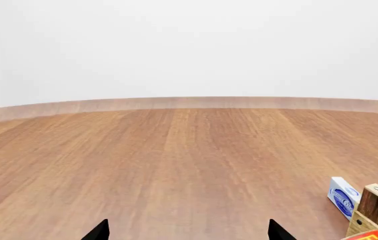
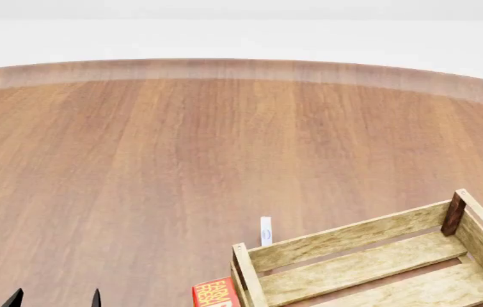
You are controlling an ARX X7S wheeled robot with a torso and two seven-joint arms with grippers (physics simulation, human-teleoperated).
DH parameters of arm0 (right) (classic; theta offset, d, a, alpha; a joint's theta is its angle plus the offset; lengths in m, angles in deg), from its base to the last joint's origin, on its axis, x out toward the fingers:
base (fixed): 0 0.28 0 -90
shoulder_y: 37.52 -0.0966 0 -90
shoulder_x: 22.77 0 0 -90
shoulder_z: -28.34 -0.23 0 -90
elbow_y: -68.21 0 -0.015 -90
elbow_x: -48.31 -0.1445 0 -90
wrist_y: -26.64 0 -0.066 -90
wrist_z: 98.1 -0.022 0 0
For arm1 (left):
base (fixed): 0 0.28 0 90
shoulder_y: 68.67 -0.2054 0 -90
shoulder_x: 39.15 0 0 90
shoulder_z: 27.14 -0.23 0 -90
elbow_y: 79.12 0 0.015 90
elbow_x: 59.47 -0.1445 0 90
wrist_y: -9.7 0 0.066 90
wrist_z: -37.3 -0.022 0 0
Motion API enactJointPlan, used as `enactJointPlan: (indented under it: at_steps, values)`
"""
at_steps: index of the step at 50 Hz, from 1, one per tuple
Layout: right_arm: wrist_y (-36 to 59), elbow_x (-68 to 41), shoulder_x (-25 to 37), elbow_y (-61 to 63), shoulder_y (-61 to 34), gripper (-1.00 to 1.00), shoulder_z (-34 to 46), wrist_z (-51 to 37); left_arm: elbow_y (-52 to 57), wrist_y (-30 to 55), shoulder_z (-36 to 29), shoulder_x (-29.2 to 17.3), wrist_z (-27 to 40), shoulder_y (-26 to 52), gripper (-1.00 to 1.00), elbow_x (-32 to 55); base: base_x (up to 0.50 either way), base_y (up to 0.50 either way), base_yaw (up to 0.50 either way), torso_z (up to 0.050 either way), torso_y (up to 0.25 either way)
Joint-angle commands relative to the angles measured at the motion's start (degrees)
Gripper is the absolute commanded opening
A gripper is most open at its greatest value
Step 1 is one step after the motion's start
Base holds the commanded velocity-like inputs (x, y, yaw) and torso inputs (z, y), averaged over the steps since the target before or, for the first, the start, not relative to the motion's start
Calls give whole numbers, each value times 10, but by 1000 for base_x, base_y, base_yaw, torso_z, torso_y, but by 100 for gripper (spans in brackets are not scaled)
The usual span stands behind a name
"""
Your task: Pick up the tomato sauce, and put it in the wooden tray.
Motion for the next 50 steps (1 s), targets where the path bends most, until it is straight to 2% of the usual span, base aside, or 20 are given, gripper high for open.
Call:
enactJointPlan:
  at_steps: [1,50]
  values:
    - [11,1,0,-26,-11,100,16,2,-2,-2,-3,-2,2,1,100,2,0,0,0,0,0]
    - [15,-3,1,-108,-38,100,69,10,4,3,-15,-10,15,3,100,10,0,0,0,0,0]
